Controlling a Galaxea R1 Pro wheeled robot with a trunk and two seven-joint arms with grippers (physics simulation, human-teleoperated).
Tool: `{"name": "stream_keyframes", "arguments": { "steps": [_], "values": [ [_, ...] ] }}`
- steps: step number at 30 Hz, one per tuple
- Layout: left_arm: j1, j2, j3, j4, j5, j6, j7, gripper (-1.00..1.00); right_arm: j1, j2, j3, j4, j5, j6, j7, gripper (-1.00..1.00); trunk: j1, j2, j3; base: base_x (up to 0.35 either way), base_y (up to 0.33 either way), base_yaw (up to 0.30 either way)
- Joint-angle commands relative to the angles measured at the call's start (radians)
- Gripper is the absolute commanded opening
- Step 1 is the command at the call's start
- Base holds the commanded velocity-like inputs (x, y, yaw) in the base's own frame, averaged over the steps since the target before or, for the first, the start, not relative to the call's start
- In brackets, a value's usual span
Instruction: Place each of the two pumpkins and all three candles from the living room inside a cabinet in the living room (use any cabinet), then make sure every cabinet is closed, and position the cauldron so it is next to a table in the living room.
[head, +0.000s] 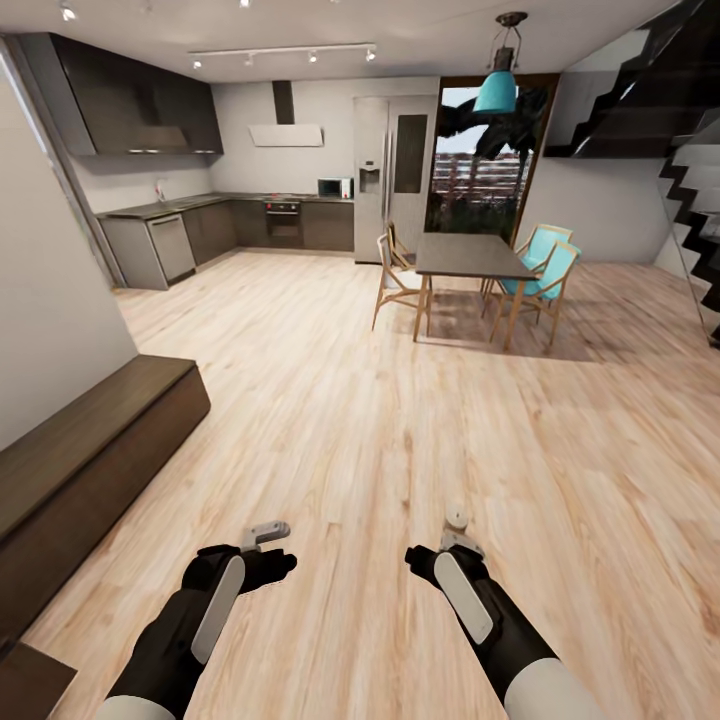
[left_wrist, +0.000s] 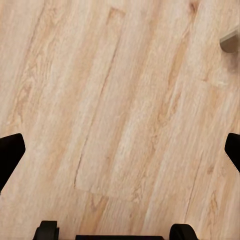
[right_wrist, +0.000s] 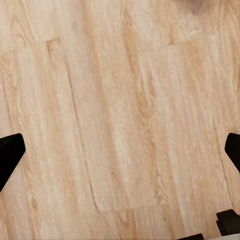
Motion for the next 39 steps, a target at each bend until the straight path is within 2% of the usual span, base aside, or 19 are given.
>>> {"name": "stream_keyframes", "arguments": {
  "steps": [1,7,25,39],
  "values": [
    [0.000,0.000,0.000,0.000,0.000,0.000,0.000,1.00,0.000,0.000,0.000,0.000,0.000,0.000,-0.001,1.00,0.000,0.000,0.000,0.330,0.000,0.000],
    [0.000,0.001,0.001,0.000,0.000,0.001,-0.001,1.00,0.000,0.000,-0.002,-0.002,-0.002,0.000,-0.001,1.00,0.000,0.000,0.000,0.284,0.005,-0.077],
    [0.000,0.001,0.003,0.000,-0.002,0.001,0.000,1.00,0.000,0.000,-0.002,-0.003,-0.002,0.001,0.002,1.00,0.000,0.000,-0.001,0.260,0.023,-0.258],
    [0.000,0.001,0.002,0.000,-0.002,0.001,0.000,1.00,0.000,0.000,-0.001,-0.004,-0.002,0.003,0.002,1.00,0.000,0.000,-0.001,0.324,0.004,-0.027]
  ]
}}
